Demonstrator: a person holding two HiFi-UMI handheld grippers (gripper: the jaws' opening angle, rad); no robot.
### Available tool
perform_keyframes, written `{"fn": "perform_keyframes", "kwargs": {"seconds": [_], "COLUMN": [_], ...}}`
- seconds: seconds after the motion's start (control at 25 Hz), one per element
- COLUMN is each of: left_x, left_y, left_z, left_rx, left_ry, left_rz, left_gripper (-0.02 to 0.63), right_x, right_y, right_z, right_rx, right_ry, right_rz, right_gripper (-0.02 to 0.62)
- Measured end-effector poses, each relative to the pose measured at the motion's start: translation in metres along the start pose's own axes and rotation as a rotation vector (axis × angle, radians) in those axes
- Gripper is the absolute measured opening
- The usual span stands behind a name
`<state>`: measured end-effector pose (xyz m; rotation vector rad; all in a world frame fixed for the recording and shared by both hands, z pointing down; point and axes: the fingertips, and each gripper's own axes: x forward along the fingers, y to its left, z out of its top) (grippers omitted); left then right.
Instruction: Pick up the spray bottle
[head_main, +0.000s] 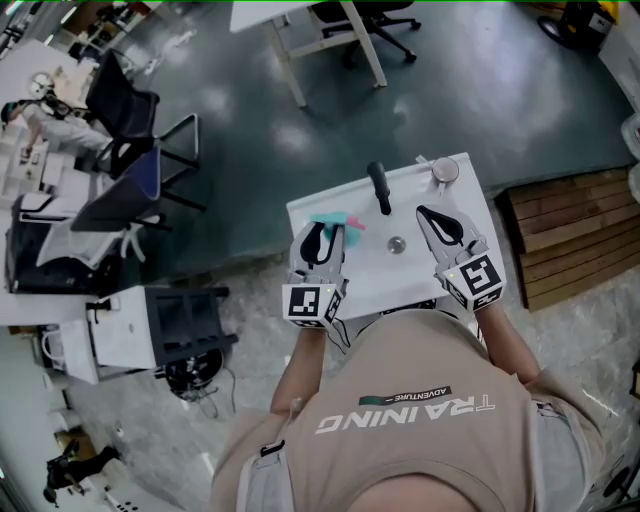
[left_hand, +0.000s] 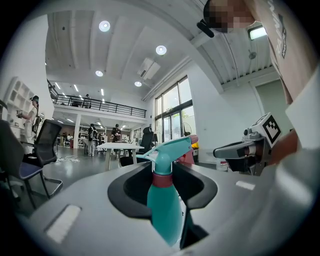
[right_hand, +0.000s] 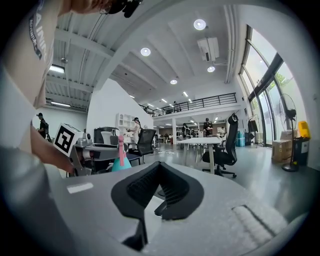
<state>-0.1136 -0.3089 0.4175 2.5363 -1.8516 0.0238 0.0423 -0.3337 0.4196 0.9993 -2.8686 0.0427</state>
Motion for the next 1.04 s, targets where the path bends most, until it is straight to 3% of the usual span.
{"fn": "perform_keyframes", "kwargs": {"seconds": [1.04], "left_x": [0.016], "left_y": [0.0], "left_z": [-0.009], "left_rx": [-0.04], "left_ry": [0.002], "left_rz": [-0.042], "left_gripper": [0.144], "right_x": [-0.003], "right_y": [-0.008], "right_z": [-0.008], "right_rx": [0.002], "right_ry": [0.031], "right_rz": [-0.007], "right_gripper": [0.002]}}
